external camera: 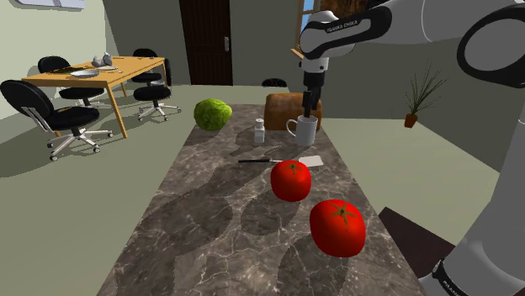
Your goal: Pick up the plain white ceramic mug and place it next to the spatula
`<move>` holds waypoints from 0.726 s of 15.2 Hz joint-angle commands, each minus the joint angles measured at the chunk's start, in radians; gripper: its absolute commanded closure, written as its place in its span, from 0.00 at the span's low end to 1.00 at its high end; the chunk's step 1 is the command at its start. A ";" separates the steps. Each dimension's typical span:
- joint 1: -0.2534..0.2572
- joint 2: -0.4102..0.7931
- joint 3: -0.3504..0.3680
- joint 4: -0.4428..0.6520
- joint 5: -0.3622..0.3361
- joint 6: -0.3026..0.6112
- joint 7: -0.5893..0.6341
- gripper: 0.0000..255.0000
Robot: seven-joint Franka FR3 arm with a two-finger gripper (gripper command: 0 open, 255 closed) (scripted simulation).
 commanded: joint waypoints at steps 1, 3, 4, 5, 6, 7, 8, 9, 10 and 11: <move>-0.001 0.006 0.000 -0.019 0.001 0.024 -0.002 0.00; 0.000 0.007 0.000 -0.044 0.002 0.050 -0.002 0.00; -0.001 0.008 0.000 -0.063 0.002 0.071 -0.002 0.00; 0.000 0.008 0.000 -0.063 0.002 0.071 -0.002 0.00; -0.001 0.008 0.000 -0.063 0.002 0.071 -0.002 0.00; -0.001 0.008 0.000 -0.063 0.002 0.071 -0.002 0.00; -0.001 0.008 0.000 -0.063 0.002 0.071 -0.002 0.00; -0.001 0.008 0.000 -0.063 0.002 0.071 -0.002 0.00; -0.001 0.008 0.001 -0.063 0.002 0.071 -0.002 0.00; -0.001 0.008 0.001 -0.063 0.002 0.071 -0.002 0.00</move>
